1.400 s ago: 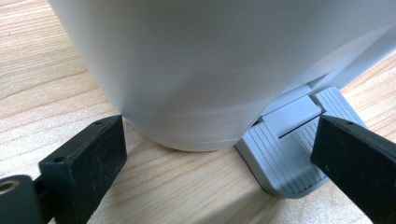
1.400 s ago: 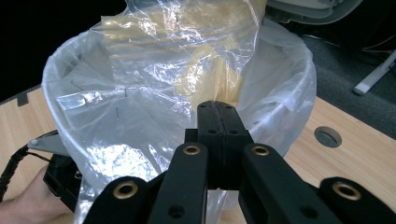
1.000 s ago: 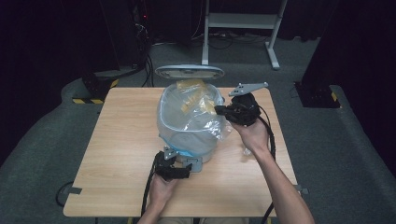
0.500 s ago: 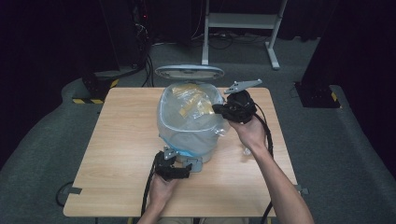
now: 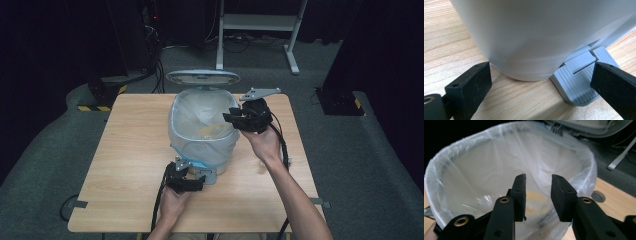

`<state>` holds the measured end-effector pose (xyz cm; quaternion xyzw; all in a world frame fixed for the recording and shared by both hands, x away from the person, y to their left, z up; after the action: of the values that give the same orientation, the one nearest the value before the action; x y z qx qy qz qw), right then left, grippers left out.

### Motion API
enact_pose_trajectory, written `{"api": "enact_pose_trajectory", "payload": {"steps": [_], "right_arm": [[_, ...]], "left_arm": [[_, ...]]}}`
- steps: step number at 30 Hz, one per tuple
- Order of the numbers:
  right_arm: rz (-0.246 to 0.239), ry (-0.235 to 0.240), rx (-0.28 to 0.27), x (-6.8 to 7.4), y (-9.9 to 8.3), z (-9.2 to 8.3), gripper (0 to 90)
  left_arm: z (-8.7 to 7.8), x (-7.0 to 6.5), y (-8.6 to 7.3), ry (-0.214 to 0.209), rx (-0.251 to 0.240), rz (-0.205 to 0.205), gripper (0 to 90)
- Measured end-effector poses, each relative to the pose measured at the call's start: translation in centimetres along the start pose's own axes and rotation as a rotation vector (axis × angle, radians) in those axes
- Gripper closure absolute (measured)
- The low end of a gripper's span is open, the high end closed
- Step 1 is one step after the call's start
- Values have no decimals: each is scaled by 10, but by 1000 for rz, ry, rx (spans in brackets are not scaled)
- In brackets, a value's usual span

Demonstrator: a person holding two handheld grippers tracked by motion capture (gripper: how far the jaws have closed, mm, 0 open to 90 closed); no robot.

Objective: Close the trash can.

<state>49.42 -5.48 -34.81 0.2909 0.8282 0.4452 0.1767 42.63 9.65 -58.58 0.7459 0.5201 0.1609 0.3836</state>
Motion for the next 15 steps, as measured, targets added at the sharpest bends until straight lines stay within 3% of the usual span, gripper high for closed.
{"api": "enact_pose_trajectory", "payload": {"steps": [3,15], "right_arm": [[11,-8,-32,-2,3,-4,583],[27,-10,-85,-4,-3,-13,530]], "left_arm": [[0,0,0,0,0,0,36],[0,0,0,-1,1,-1,36]]}}
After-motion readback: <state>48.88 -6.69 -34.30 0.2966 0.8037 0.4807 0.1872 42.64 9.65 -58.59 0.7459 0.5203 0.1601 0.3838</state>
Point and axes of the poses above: each handheld gripper's, and its own axes: z roughly forward along the jaws, y roughly out of its top, x roughly to its left, the point moved 9 cm from there along z, roughly forward along the jaws, and after that the axes turned 3 degrees about -z, right-handed, at the moved point
